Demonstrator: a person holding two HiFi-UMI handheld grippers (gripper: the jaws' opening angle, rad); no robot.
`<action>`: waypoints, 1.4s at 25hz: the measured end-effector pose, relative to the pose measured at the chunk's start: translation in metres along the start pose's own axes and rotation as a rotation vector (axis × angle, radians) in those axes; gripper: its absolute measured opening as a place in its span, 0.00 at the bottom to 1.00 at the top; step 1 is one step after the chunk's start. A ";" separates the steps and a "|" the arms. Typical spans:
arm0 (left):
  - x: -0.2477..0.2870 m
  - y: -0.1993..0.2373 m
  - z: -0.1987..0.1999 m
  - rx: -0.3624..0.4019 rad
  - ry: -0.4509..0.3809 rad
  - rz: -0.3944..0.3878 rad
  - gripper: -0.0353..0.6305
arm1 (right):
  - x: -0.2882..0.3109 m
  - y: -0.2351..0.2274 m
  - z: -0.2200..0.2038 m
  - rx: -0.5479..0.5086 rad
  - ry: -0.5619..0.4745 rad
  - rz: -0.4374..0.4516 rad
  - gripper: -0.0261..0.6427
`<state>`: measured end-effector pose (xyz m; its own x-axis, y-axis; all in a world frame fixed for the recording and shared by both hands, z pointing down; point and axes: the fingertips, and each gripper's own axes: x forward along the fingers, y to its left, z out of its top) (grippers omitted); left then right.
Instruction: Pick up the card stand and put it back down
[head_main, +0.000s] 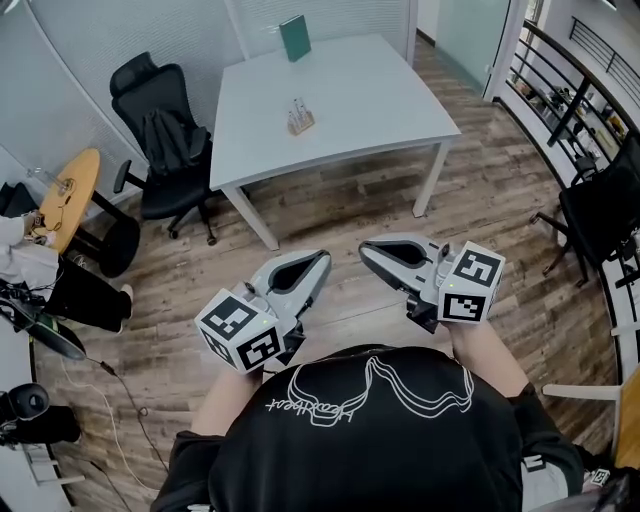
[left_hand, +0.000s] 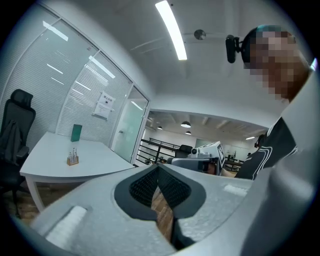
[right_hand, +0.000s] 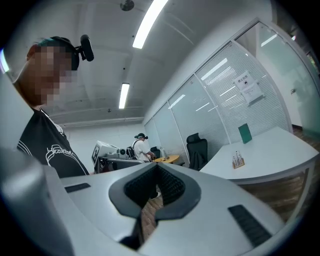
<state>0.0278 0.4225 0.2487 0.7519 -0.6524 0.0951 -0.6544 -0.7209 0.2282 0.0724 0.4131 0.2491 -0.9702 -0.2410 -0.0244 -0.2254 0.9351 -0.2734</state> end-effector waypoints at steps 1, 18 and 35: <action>0.003 -0.002 -0.001 -0.003 -0.003 0.001 0.07 | -0.004 -0.002 -0.001 0.001 0.001 0.004 0.05; 0.066 -0.010 -0.038 -0.026 0.005 0.040 0.07 | -0.054 -0.047 -0.026 -0.019 -0.004 0.018 0.05; 0.163 0.255 0.014 -0.108 0.041 0.020 0.07 | 0.109 -0.277 0.014 0.108 0.054 -0.015 0.05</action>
<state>-0.0174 0.1295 0.3088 0.7428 -0.6547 0.1400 -0.6586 -0.6768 0.3289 0.0301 0.1244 0.3088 -0.9709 -0.2376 0.0313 -0.2317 0.8973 -0.3759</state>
